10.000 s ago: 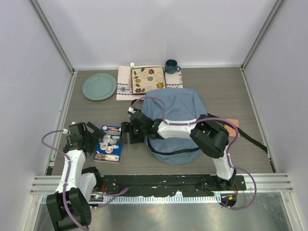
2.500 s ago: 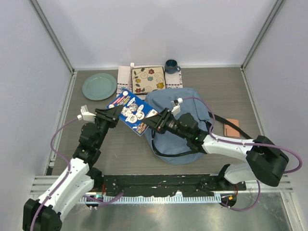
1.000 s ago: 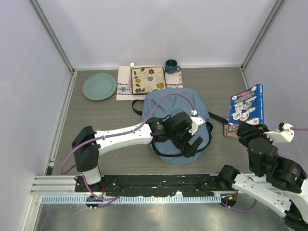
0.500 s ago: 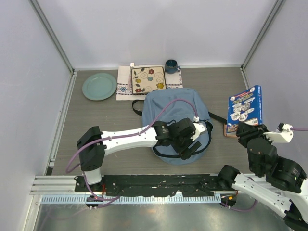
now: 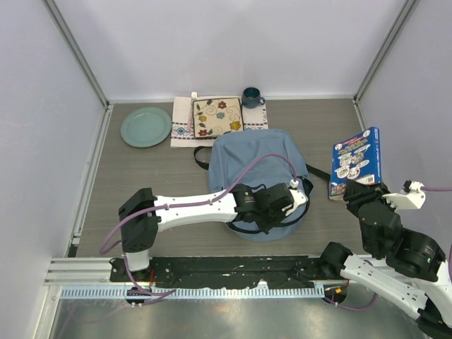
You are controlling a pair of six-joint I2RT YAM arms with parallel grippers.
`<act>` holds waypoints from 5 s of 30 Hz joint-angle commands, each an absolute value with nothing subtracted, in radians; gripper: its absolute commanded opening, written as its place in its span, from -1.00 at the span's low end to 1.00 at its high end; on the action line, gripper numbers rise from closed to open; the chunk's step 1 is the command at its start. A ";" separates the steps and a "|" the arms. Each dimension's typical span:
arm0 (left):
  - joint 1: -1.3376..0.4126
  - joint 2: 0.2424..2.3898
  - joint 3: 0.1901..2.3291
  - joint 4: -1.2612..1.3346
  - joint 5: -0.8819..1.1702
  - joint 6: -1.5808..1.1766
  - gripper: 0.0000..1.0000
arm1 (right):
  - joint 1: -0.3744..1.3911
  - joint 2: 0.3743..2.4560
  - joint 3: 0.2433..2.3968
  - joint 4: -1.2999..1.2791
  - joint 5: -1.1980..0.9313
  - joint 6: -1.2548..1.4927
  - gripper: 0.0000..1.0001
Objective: Pack the student bag
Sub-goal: Place the book in the student bag.
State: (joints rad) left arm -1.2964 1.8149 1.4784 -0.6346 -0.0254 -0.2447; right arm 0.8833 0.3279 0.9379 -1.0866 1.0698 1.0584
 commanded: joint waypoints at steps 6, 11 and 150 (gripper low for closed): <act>-1.312 1.799 1.523 -0.646 -0.077 -0.239 -0.99 | 0.884 0.337 0.946 -1.012 1.121 1.100 -0.98; -1.298 1.753 1.543 -0.627 -0.179 -0.245 -1.00 | 0.885 0.324 0.956 -1.022 1.117 1.097 -0.98; -1.247 1.637 1.356 -0.442 -0.129 -0.592 0.31 | 0.695 0.341 0.859 -1.052 0.830 1.174 0.73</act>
State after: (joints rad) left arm -1.2366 1.6978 1.3823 -0.3996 -0.1234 -0.5739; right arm 0.6964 0.3073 0.8230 -1.0382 0.7444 1.1988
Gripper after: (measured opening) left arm 0.487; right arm 0.864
